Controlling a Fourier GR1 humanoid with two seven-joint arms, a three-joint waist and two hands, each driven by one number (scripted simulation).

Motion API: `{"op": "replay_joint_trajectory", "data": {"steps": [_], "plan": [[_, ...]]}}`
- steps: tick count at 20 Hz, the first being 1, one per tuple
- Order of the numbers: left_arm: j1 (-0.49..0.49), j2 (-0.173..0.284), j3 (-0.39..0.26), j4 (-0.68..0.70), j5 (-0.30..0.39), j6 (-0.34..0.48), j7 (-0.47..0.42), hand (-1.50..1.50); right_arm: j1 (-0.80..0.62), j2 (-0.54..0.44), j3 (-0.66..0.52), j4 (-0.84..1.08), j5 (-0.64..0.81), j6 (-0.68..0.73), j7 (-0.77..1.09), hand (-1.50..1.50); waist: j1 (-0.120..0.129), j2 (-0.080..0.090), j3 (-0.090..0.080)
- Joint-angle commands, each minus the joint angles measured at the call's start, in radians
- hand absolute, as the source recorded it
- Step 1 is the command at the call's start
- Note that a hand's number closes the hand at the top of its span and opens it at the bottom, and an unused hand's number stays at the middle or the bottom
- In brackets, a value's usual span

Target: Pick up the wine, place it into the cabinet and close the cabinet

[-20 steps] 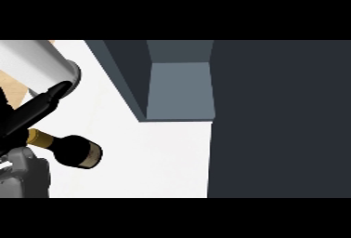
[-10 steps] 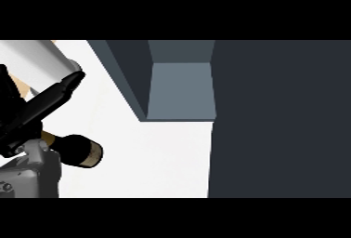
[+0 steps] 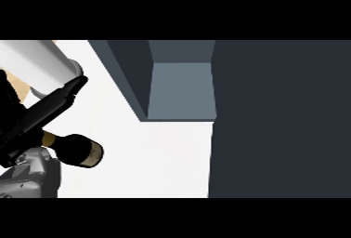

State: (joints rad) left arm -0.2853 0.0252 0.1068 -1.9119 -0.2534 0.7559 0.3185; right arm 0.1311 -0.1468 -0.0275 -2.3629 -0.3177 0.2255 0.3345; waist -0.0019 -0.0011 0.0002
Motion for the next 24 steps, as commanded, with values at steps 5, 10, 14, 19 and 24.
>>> {"op": "replay_joint_trajectory", "data": {"steps": [5, 10, 14, 19, 24], "plan": [[0.063, -0.002, 0.013, 0.013, 0.016, 0.016, -0.027, -1.50, -0.077, -0.006, -0.046, -0.024, -0.035, -0.039, 0.098, -1.50, 0.002, 0.001, 0.000], [0.027, 0.017, 0.012, 0.015, -0.065, 0.069, 0.072, -1.50, -0.074, 0.048, 0.064, -0.038, 0.082, -0.049, 0.088, -1.50, 0.001, 0.001, 0.000], [0.218, -0.024, -0.087, -0.056, -0.024, 0.119, -0.032, -1.50, -0.106, -0.014, -0.077, 0.020, -0.041, 0.000, 0.080, -1.50, 0.003, 0.000, 0.000], [0.332, -0.016, 0.005, -0.069, 0.145, 0.016, -0.178, -1.50, 0.021, 0.026, -0.029, -0.039, -0.010, 0.038, 0.037, -1.50, 0.001, 0.000, -0.001], [0.375, -0.025, -0.038, -0.065, 0.109, 0.050, -0.166, -1.50, -0.015, 0.050, 0.010, 0.005, 0.046, 0.038, 0.017, -1.50, 0.002, 0.000, 0.000]]}}
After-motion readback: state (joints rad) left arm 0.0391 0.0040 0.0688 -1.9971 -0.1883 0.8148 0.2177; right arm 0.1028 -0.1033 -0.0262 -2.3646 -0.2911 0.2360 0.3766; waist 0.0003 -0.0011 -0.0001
